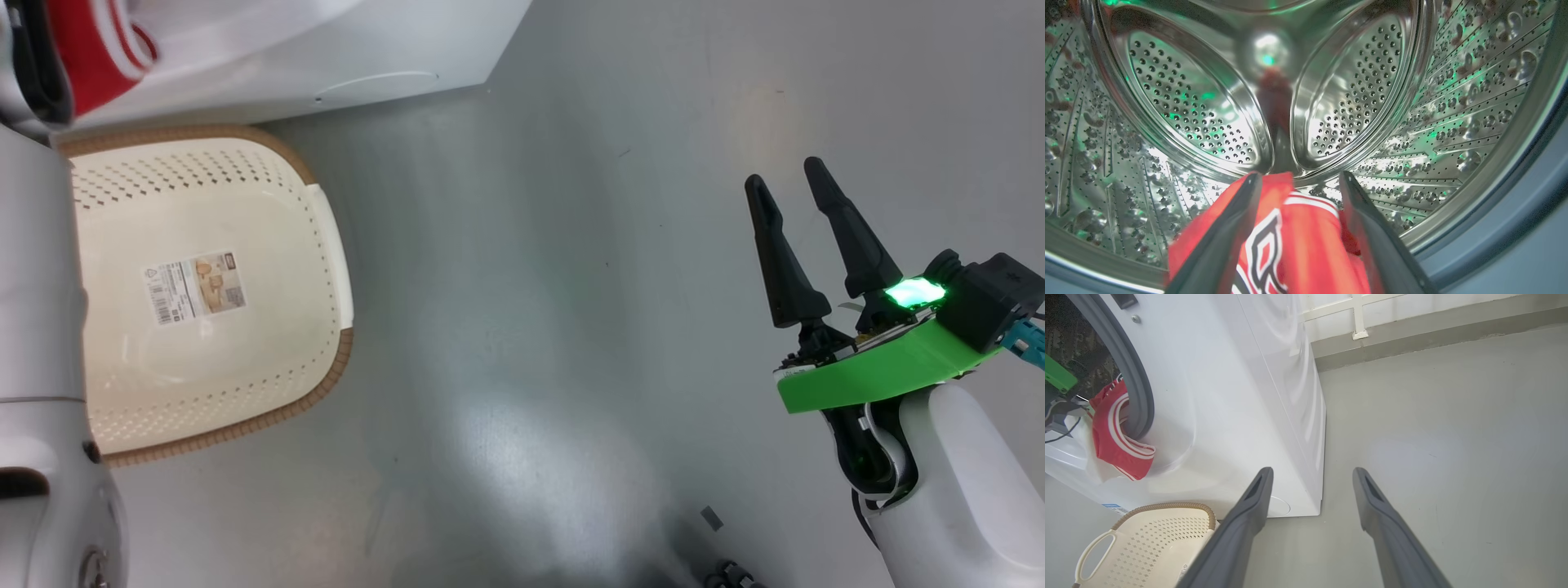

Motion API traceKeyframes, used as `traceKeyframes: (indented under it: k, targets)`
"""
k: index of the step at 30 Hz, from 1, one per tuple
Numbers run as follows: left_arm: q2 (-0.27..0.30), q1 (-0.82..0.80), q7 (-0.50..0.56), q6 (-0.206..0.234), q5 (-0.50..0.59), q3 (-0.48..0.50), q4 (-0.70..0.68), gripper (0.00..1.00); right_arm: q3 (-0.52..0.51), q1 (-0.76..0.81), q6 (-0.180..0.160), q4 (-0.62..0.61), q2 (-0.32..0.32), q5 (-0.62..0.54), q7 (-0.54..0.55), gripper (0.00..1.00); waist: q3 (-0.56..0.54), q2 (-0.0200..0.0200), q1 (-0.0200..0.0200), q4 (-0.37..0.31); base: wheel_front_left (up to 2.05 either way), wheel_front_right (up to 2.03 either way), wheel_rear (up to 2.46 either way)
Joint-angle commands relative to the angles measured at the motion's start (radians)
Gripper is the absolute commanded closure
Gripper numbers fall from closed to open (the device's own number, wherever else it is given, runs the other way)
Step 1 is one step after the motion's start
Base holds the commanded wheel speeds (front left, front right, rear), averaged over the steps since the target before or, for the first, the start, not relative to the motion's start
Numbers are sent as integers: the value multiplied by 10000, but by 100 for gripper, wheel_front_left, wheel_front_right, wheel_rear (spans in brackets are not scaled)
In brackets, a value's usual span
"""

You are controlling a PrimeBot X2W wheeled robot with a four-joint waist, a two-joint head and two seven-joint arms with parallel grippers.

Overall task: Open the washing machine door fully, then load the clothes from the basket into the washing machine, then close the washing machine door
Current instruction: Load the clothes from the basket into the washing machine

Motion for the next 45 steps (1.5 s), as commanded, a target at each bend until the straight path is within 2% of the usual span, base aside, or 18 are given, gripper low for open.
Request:
traceKeyframes:
  k: [1,11,20,27,35,45]
  targets:
    - [325,52,-49,79,124,101,-188,0,142,196,16,-207,-31,37,-48,0,-23,-1,0,33,0,0,0]
    - [193,490,-49,-162,228,61,15,0,157,195,16,-153,-128,27,-48,0,-310,-1,0,282,0,0,0]
    - [140,1330,-49,-439,375,-50,-457,0,160,293,16,-117,-173,23,-48,0,-723,-1,0,494,0,0,0]
    - [63,2531,-49,-570,369,-41,-1576,0,89,358,16,-133,-178,16,-48,0,-884,-1,0,600,0,0,0]
    - [226,4292,-49,-831,221,216,-3111,0,16,404,16,-182,-169,2,-48,0,-918,-1,0,664,0,0,0]
    - [-236,6475,-49,-992,21,609,-5286,0,-114,443,16,-252,-175,-22,-48,0,-908,-1,0,820,0,0,0]
